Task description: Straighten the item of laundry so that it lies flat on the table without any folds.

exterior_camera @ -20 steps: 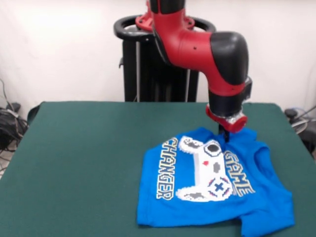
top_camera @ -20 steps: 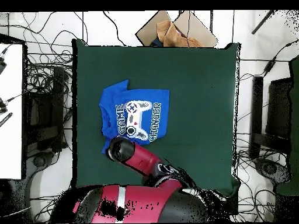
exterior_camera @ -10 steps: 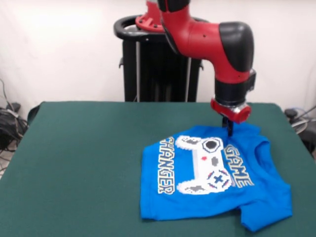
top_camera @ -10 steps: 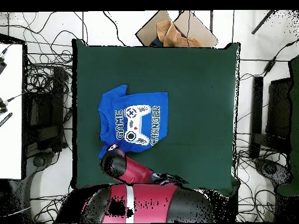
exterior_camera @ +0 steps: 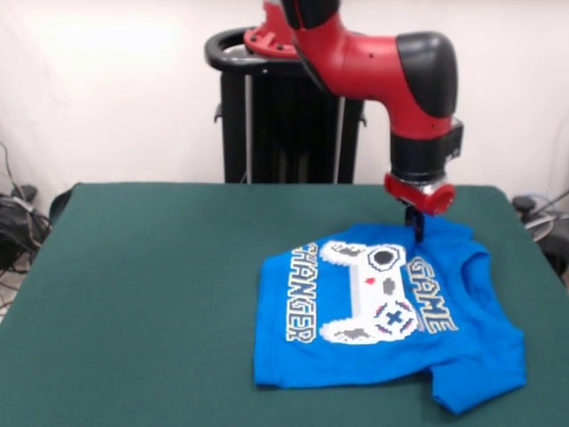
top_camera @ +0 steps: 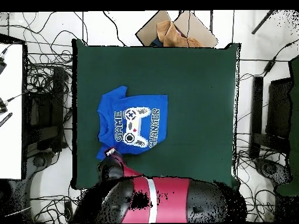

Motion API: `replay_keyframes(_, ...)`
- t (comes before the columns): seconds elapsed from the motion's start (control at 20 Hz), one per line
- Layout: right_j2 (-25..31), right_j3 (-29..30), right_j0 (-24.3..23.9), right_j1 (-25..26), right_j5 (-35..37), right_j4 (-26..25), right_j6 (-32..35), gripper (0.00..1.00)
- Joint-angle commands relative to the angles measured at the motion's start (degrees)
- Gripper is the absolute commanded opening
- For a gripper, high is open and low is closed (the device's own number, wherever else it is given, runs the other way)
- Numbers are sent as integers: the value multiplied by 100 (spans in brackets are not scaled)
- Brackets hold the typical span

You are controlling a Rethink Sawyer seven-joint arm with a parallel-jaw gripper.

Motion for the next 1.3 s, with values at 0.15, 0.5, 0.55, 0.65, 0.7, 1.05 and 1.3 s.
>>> replay_keyframes(0.15, 1337, 309, 121, 737, 500, 231, 2288, 0)
replay_keyframes(0.5, 1542, 209, 84, 776, 381, 151, 2453, 0)
replay_keyframes(0.55, 1536, 212, 125, 725, 373, 194, 2487, 0)
replay_keyframes(0.65, 1529, 206, 195, 661, 307, 277, 2581, 0)
replay_keyframes(0.7, 1564, 200, 182, 655, 296, 294, 2620, 0)
replay_keyframes(1.05, 1618, 35, 323, 387, 278, 523, 2644, 0)
replay_keyframes(1.3, 1448, -139, 541, 224, 450, 949, 2661, 0)
